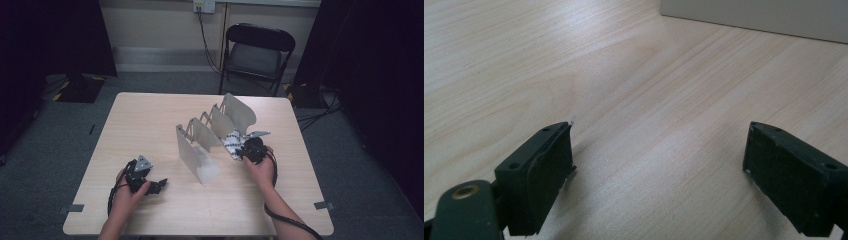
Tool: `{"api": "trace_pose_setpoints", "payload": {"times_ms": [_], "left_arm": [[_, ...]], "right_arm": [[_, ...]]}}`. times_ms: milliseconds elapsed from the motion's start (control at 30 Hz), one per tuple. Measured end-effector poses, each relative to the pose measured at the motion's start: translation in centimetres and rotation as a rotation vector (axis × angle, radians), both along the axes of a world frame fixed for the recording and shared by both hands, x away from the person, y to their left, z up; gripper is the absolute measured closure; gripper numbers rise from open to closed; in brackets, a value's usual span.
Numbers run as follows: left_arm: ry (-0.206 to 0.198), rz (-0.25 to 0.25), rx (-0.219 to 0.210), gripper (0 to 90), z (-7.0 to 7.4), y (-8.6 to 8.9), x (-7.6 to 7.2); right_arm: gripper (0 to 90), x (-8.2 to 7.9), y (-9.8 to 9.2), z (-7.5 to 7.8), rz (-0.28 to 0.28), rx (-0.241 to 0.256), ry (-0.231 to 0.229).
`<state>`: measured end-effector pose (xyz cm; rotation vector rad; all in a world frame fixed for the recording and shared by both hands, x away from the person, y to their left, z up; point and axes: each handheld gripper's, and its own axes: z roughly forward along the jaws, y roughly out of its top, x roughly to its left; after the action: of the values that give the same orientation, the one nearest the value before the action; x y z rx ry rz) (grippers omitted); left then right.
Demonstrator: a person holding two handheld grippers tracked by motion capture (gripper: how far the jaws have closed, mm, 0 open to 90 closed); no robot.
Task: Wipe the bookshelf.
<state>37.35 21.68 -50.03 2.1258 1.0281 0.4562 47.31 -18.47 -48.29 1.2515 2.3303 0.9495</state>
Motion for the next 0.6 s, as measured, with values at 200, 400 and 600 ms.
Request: {"api": "trace_pose_setpoints", "payload": {"times_ms": [200, 400, 600], "left_arm": [[0.0, 0.0, 0.0, 12.3, 0.0, 0.0, 0.0], [0.0, 0.0, 0.0, 12.3, 0.0, 0.0, 0.0], [0.0, 0.002, -0.004, 12.3, 0.0, 0.0, 0.0]], "right_arm": [[75.0, -1.5, -1.8, 0.1, -0.003, -0.018, 0.009], [75.0, -2.6, -3.0, 0.2, 0.003, -0.025, 0.011], [75.0, -2.2, -2.0, 0.3, 0.016, -0.014, 0.016]]}}
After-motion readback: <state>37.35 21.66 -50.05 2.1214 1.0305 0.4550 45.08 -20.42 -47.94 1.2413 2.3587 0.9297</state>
